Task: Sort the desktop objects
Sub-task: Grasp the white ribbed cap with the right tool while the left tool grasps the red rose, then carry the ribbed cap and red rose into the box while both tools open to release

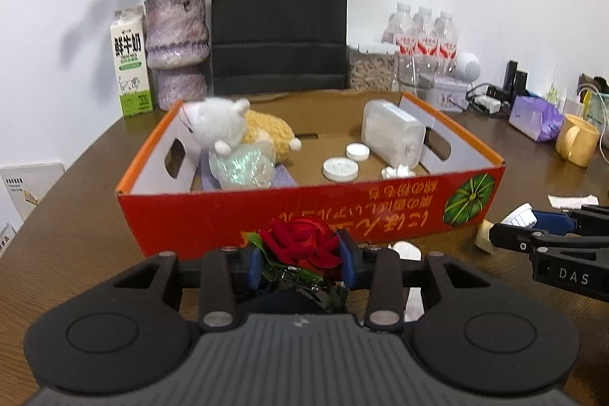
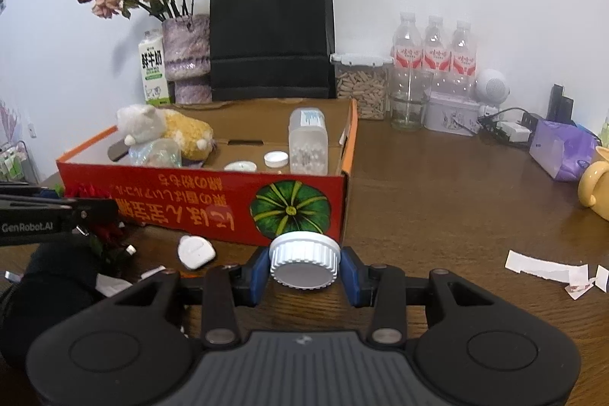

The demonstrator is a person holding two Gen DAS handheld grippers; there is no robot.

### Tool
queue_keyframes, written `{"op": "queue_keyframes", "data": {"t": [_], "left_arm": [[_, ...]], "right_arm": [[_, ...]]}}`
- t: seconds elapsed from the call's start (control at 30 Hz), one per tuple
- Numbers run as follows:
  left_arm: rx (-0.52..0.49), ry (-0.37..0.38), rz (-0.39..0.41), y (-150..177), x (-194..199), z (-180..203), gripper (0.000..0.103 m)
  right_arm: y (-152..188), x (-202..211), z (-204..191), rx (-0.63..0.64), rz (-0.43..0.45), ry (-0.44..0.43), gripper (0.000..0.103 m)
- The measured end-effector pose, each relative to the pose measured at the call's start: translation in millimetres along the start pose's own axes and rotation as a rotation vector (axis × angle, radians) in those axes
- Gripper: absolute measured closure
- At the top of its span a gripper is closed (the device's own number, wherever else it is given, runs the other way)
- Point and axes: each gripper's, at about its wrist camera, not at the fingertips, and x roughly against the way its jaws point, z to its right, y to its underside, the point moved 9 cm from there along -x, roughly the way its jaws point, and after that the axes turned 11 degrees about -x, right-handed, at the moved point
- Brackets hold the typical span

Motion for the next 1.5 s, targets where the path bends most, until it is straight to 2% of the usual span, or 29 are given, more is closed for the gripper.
{"op": "queue_keyframes", "data": {"t": [0.4, 0.7, 0.97, 1.23, 1.5], "left_arm": [[0.038, -0.039, 0.116, -34.2, 21.3, -21.6, 0.064], [0.054, -0.072, 0.16, -56.5, 14.5, -44.5, 0.064], [0.1, -0.119, 0.161, -66.1, -9.3, -67.2, 0.064], [0.13, -0.138, 0.132, -52.6, -37.6, -88.4, 0.064], [0.092, -0.113, 0.07, -36.8, -58.6, -82.7, 0.064]], "right_arm": [[-33.6, 19.3, -17.6, 0.009, 0.098, -0.043, 0.064], [-68.9, 5.2, -41.1, 0.034, 0.149, -0.053, 0.064], [-91.6, -28.7, -56.8, -0.006, 0.159, -0.063, 0.064], [-74.9, -57.2, -56.1, 0.009, 0.109, -0.055, 0.064], [-61.2, -73.9, -46.4, 0.01, 0.058, -0.035, 0.064]]}}
